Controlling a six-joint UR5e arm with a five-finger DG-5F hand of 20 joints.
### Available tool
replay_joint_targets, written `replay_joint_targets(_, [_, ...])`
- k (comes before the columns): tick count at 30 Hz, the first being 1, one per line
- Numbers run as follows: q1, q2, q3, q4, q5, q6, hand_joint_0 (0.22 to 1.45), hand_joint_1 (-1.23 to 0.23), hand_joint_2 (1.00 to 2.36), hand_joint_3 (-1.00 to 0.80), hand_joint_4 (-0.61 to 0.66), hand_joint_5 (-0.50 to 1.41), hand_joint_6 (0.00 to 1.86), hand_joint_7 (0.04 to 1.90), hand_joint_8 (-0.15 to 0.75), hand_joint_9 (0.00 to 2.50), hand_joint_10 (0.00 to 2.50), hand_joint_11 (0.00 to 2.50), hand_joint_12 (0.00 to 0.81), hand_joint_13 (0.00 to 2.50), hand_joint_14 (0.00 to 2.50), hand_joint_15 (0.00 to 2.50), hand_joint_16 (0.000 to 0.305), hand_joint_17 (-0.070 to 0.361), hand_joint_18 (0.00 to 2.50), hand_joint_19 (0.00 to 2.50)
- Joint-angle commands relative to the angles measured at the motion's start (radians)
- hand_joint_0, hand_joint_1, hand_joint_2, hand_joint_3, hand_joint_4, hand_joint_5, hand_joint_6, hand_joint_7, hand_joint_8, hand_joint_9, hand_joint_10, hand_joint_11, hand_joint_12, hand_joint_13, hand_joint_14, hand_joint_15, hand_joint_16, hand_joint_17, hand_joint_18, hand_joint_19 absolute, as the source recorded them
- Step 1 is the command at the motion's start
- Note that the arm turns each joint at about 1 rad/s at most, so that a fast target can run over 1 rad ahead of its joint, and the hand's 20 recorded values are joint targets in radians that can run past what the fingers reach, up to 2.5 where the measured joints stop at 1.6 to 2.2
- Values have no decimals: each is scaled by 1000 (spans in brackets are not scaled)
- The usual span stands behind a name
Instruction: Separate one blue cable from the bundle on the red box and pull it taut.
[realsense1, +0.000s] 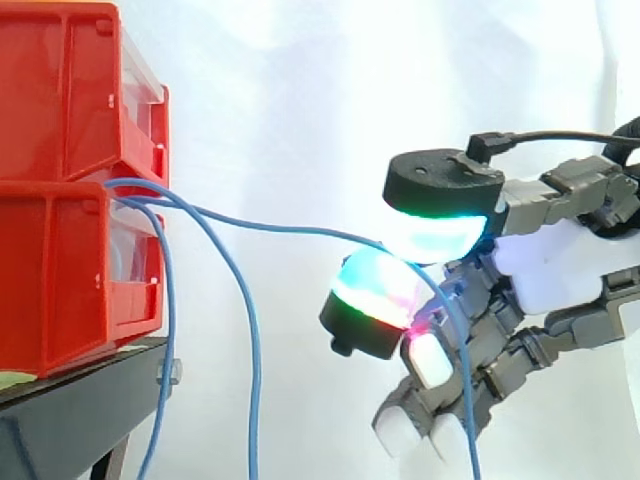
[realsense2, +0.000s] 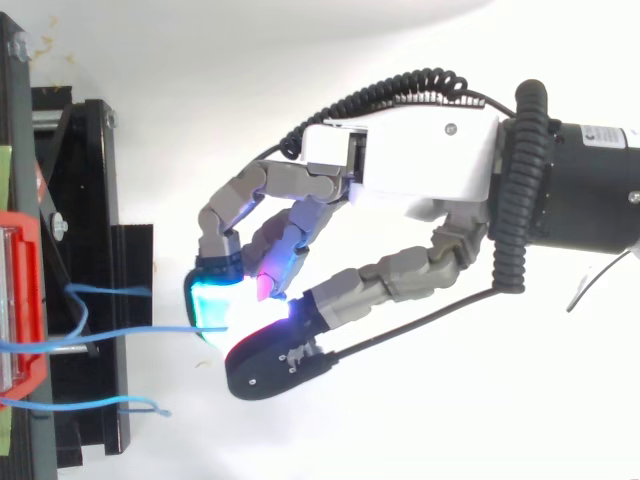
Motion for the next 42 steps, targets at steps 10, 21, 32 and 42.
replay_joint_targets(10, [5,25,-2,-173,5,20,600,-825,1017,-184,-43,-38,878,930,150,1005,10,253,289,633,11,267,36,82,527,371])
replay_joint_targets(21, [10,29,-10,-161,12,148,600,-819,1016,-192,-40,-38,879,919,163,1020,10,261,295,643,12,274,38,86,529,380])
replay_joint_targets(32, [11,29,-162,33,8,309,601,-816,1016,-200,-29,-38,880,910,172,1037,12,293,304,672,12,302,39,88,548,377])
replay_joint_targets(42, [11,29,-185,165,12,306,602,-814,1017,-206,-27,-39,881,905,175,1053,11,303,304,678,13,311,39,89,556,387])
